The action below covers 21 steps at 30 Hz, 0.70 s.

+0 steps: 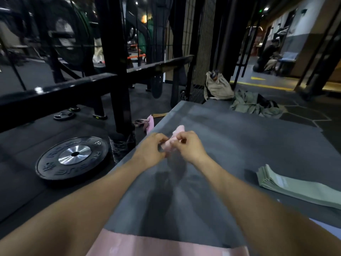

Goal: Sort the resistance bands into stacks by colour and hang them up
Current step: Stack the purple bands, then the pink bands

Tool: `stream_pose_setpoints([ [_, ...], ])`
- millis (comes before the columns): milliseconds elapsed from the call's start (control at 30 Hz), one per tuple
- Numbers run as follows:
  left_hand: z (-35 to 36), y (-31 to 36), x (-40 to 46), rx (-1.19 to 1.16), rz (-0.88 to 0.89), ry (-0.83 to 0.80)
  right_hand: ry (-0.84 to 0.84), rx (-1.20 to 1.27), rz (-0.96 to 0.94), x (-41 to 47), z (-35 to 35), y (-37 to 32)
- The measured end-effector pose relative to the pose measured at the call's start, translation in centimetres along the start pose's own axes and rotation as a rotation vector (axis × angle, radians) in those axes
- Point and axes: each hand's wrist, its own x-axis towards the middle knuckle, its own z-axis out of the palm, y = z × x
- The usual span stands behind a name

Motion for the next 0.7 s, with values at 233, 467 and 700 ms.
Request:
stream_pose_setpoints([
  [233,-5.3,8.1,-2.1,-0.093,0.087,0.090,0.021,0.057,-0.057,-3.7,-7.7,-7.5],
  [467,-9.0,13.8,-4.2,-0.195,0.055,0.033,0.117,0.295,-0.076,-5.9,-12.6,-13.3],
  [700,-11.5,17.3,-6.7,-0.179,0.072,0.100,0.206,0.411,-0.060,-9.6,-16.1,-16.9],
])
